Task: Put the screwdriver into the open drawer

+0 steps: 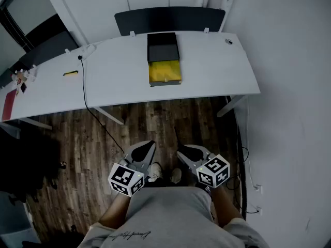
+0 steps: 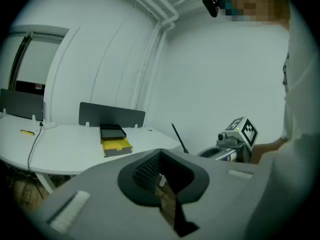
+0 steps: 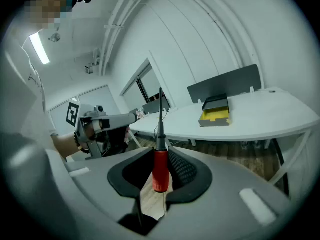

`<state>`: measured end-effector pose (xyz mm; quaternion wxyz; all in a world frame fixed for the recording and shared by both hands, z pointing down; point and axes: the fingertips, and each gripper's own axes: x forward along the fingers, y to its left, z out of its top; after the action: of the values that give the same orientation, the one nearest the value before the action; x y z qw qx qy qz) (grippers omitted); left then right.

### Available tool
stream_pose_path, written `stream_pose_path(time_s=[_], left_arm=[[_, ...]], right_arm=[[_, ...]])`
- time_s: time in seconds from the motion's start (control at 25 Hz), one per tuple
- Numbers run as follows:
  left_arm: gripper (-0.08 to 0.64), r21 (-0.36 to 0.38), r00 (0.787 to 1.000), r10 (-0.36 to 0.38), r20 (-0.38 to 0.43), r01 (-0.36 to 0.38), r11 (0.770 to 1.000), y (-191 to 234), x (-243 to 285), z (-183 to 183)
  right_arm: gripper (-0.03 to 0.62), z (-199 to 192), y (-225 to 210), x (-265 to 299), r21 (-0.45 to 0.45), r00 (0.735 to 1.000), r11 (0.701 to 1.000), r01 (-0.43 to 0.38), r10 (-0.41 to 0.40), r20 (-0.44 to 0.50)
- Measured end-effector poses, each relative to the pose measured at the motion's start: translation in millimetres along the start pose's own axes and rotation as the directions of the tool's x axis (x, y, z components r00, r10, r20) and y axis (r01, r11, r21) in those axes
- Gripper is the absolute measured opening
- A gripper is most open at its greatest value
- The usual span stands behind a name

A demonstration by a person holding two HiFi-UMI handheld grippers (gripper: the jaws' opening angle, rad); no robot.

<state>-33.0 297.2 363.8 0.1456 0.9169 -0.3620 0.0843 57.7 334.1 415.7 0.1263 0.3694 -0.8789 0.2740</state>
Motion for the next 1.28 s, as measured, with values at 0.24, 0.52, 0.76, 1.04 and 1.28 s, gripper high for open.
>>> stream_pose_path(time_s=[0.24,0.52,0.76,1.04,1.28], left_arm=[[0.0,0.009,1.0,-0.011,0.006,0.011,1.0,13.5,-13.1,1.6],[0.0,0.006,1.0,-0.014,0.016,0.014,1.0,28.9,-18.2,6.2],[0.0,0.014,0.999,-0.029,0.024,0.029,0.999,35.0,-22.9,11.0],[0.0,0.023,0.998,-0.046,0.038,0.045,0.999,51.8,-33.8,16.6],[0.0,0.03,0.997,-0.066,0.051,0.065,0.997,65.9,-43.3,21.3]], right_arm=[[0.106,16.2,7.0,4.9,-0.017,0.999,0.999,0.048,-0.048,0.022],[0.106,21.9,17.0,20.8,-0.019,0.998,0.999,0.048,-0.047,0.028],[0.106,29.7,23.9,28.9,0.005,0.998,0.999,0.033,-0.033,0.046],[0.106,41.9,37.8,47.4,-0.025,0.998,0.999,0.042,-0.041,0.042],[0.106,54.7,46.8,58.6,-0.043,0.995,0.996,0.073,-0.07,0.068]])
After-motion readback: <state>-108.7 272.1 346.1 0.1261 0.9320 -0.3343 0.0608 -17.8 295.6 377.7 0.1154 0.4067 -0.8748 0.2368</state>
